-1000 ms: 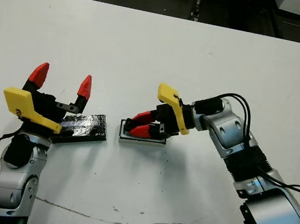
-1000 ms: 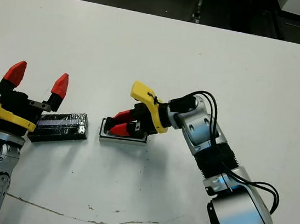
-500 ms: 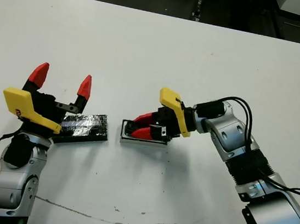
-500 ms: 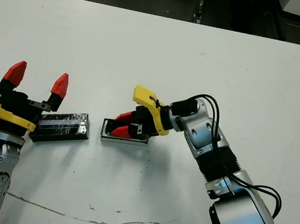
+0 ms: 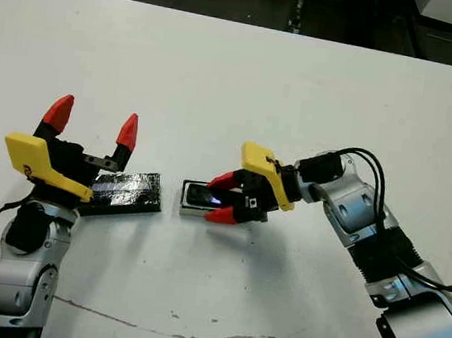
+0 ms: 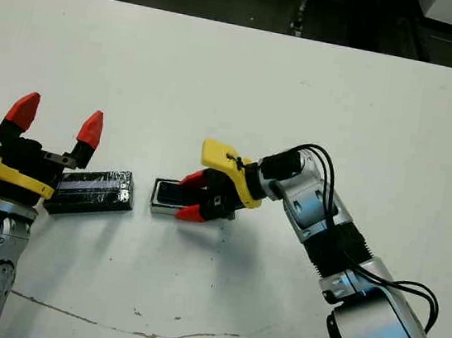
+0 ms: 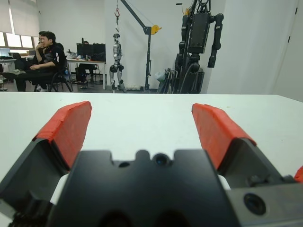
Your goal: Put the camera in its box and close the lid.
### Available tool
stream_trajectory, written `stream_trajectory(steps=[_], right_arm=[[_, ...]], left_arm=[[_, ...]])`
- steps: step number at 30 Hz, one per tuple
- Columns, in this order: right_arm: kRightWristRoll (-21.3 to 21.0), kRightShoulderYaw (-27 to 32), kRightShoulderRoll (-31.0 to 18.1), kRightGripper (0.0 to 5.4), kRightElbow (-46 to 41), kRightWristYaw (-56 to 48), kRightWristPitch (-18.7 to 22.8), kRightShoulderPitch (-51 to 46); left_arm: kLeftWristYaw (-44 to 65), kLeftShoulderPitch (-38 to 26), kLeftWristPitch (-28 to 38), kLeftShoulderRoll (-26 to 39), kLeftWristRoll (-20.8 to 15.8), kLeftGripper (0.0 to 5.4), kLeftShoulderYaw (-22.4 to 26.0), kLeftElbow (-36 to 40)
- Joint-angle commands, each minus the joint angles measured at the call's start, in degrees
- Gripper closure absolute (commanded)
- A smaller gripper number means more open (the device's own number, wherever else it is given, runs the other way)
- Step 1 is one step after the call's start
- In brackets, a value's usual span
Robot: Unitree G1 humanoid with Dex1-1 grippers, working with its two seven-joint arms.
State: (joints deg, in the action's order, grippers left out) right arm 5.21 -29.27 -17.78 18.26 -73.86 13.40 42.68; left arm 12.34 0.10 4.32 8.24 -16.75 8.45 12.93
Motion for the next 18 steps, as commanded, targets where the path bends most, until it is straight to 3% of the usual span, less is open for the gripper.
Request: stream_trajectory(steps=[1, 10, 18], right_arm=[[-1.64, 0.59, -1.87, 1.44, 1.56, 0.32, -1.41, -1.61], [-0.86, 3.43, -4.29, 0.08, -2.65, 0.19, -1.23, -1.85], [3.90, 9.36, -7.61, 0.02, -11.16, -0.11, 1.86, -4.39]], left_arm=[[-0.18, 0.84, -0.18, -0.28, 0.39, 0.00, -0.03, 0.04], [0.25, 0.89, -0.20, -0.26, -0.09, 0.00, -0.06, 0.00], [-0.41, 1.00, -0.42, -0.36, 0.60, 0.00, -0.28, 0.45]])
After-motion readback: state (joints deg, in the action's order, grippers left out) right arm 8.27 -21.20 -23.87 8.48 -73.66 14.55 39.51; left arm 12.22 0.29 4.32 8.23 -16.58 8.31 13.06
